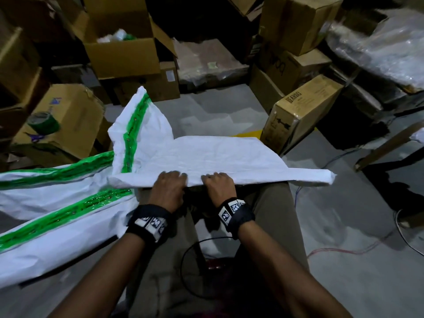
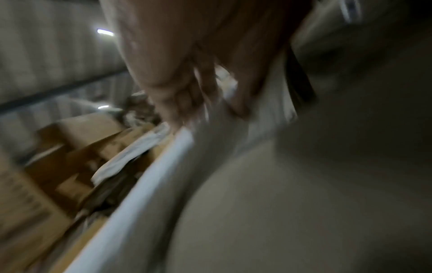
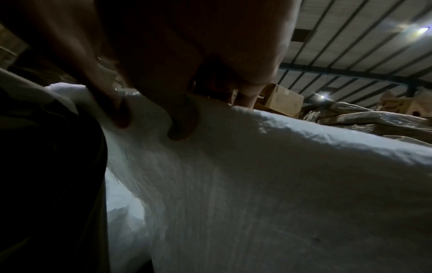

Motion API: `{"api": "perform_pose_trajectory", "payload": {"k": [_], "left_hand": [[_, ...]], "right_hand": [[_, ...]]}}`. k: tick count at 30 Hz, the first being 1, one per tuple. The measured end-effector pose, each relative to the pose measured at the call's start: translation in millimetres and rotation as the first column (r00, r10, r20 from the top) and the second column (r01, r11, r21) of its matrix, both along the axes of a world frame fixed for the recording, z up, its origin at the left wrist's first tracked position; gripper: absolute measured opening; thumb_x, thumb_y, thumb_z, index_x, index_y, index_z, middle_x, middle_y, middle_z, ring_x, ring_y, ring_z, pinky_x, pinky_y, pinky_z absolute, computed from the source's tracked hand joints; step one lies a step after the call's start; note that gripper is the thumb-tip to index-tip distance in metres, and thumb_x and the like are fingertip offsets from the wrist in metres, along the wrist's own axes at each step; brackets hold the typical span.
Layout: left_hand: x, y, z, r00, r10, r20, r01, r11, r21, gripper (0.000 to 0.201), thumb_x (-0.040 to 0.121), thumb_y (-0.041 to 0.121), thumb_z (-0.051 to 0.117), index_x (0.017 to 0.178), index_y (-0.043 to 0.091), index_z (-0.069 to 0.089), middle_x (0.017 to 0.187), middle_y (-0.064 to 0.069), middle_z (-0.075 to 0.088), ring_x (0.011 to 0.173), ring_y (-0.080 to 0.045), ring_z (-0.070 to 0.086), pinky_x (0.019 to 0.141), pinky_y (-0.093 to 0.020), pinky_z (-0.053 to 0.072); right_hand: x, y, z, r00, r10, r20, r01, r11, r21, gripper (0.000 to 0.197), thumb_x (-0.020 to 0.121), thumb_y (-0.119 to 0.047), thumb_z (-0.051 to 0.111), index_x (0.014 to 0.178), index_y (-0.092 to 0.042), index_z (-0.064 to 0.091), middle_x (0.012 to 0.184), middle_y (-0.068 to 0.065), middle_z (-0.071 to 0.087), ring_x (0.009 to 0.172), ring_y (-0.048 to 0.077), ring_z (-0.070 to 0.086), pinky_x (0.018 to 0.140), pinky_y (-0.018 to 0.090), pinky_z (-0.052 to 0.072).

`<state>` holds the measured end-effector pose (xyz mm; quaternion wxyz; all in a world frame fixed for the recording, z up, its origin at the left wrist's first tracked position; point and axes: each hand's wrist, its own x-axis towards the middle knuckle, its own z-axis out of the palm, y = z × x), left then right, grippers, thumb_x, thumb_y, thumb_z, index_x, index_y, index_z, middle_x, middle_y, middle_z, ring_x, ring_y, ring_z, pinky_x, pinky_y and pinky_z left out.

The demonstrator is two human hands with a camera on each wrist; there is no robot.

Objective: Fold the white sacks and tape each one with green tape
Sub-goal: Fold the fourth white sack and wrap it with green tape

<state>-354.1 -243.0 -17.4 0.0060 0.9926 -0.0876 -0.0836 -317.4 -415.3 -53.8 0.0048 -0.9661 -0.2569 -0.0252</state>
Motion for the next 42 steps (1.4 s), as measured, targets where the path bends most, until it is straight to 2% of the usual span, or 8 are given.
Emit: {"api": "perform_pose_trajectory", "payload": {"k": [4,8,15,19,26,31,36,42], "left_hand": [[23,-18,3,0.997,-0.063,-0.043,0.065,0.997,0.036,0.043,0.032,0.005,0.089,0.067,0.009,0.065,0.061,-0.010,0.061,0.050,-0.031,0.061,0.044,-0.027,0.044],[39,4,4,0.998,-0.056,0.018,0.057,0.995,-0.080,0.020,0.086,0.016,0.067,0.105,0.008,0.069,0.104,-0.017,0.068,0.098,-0.040,0.066,0.077,-0.043,0.051],[57,36,7,0.958,-0.100,0.268,0.143,0.979,-0.147,0.032,0.090,0.038,0.038,0.085,0.015,0.061,0.079,-0.012,0.069,0.072,-0.037,0.068,0.055,-0.037,0.046],[70,23,35,0.993,-0.031,0.117,0.051,0.984,-0.170,0.034,0.088,0.043,0.032,0.081,0.020,0.056,0.084,-0.010,0.067,0.085,-0.036,0.062,0.065,-0.039,0.035],[86,0,46,0.867,-0.157,-0.473,0.024,0.961,-0.275,0.028,0.095,0.036,0.051,0.091,0.010,0.061,0.100,-0.011,0.060,0.100,-0.029,0.056,0.090,-0.037,0.041],[44,15,-18,0.954,-0.233,-0.189,0.249,0.967,0.063,0.038,0.078,0.054,0.077,0.082,0.026,0.051,0.093,-0.003,0.048,0.096,-0.029,0.046,0.079,-0.041,0.034],[6,29,-41,0.863,-0.459,0.212,0.473,0.881,-0.021,0.017,0.071,0.029,0.085,0.068,0.019,0.072,0.072,-0.003,0.060,0.072,-0.031,0.058,0.062,-0.036,0.039],[-14,60,-40,0.914,-0.391,0.106,0.403,0.903,-0.145,0.062,0.074,0.067,0.073,0.106,0.014,0.071,0.103,-0.006,0.064,0.085,-0.029,0.061,0.082,-0.039,0.044]], "right_hand": [[2,-20,8,0.998,-0.039,-0.055,0.039,0.999,-0.010,0.014,0.068,-0.014,0.072,0.080,-0.021,0.073,0.066,0.002,0.070,0.060,0.027,0.069,0.055,0.027,0.044],[26,-71,24,0.987,-0.073,-0.145,0.075,0.997,0.009,0.036,0.088,-0.017,0.059,0.124,-0.017,0.059,0.116,0.008,0.068,0.107,0.033,0.064,0.083,0.039,0.046],[56,-197,53,0.966,-0.187,-0.178,0.179,0.982,-0.060,0.031,0.098,-0.028,0.053,0.125,-0.012,0.057,0.125,0.016,0.064,0.114,0.035,0.062,0.090,0.042,0.043],[39,-235,59,0.989,-0.088,0.116,0.078,0.993,0.087,0.041,0.099,-0.048,0.035,0.092,-0.016,0.060,0.075,0.015,0.068,0.068,0.038,0.065,0.061,0.038,0.043],[29,-252,58,0.853,-0.256,-0.455,0.355,0.924,0.146,0.078,0.078,-0.093,0.018,0.084,-0.025,0.056,0.074,-0.003,0.065,0.074,0.017,0.060,0.071,0.038,0.045],[8,-240,4,0.951,-0.272,-0.151,0.297,0.937,0.183,0.048,0.081,-0.075,0.055,0.092,-0.029,0.046,0.094,-0.002,0.047,0.090,0.026,0.046,0.075,0.047,0.043],[-16,-192,5,0.974,0.165,0.157,-0.185,0.976,0.119,0.015,0.094,-0.027,0.051,0.094,-0.019,0.063,0.092,0.004,0.058,0.085,0.032,0.057,0.065,0.040,0.041],[-31,-186,12,0.998,0.068,-0.003,-0.068,0.997,-0.042,0.065,0.073,-0.082,0.056,0.111,-0.029,0.062,0.104,-0.004,0.056,0.094,0.022,0.053,0.063,0.038,0.043]]}}
